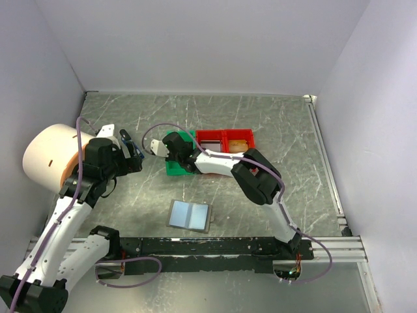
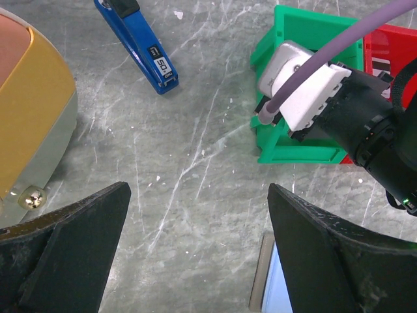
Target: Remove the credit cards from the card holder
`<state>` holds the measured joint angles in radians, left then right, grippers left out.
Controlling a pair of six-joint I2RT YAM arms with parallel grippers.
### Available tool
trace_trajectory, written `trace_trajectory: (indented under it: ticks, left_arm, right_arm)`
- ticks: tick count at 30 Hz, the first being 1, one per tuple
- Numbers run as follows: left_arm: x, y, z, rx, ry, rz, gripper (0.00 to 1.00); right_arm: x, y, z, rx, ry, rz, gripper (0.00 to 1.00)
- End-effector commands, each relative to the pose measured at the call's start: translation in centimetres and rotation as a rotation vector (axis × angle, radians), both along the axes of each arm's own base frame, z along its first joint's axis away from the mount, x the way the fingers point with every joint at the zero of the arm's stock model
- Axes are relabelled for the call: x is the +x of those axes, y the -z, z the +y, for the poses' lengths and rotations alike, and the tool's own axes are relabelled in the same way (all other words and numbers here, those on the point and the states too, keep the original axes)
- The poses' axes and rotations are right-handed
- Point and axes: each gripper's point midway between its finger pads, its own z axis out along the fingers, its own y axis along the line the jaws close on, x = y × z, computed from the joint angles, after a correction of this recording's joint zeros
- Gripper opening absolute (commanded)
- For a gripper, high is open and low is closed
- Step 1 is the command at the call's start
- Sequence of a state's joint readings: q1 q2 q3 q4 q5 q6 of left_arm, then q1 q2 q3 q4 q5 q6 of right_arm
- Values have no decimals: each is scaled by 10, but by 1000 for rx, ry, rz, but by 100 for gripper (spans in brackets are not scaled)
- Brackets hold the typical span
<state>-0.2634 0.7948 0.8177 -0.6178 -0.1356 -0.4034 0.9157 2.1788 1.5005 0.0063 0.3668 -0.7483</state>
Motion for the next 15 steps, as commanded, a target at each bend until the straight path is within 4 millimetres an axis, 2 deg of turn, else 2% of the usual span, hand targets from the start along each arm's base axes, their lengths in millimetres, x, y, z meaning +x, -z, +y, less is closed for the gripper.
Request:
trace_trajectory:
  ticks: [1, 6, 9, 13, 15]
  left_arm:
    - [4, -9, 4, 8, -13, -43, 99]
    - [4, -9, 3, 4, -6, -42, 99]
    - [4, -7, 3, 8, -5, -35, 99]
    - [4, -7, 3, 8, -6, -34, 99]
    - [4, -7, 2, 7, -1, -33, 99]
  right_arm:
    - [-4, 1, -3, 12, -4, 50, 24]
    - [-4, -8, -9, 27, 7, 49, 25]
    - [-5, -21, -8, 64, 19, 51, 26]
    - [-5, -59, -5, 225, 90, 34, 26]
    - [-11, -92, -7, 367, 140, 32, 27]
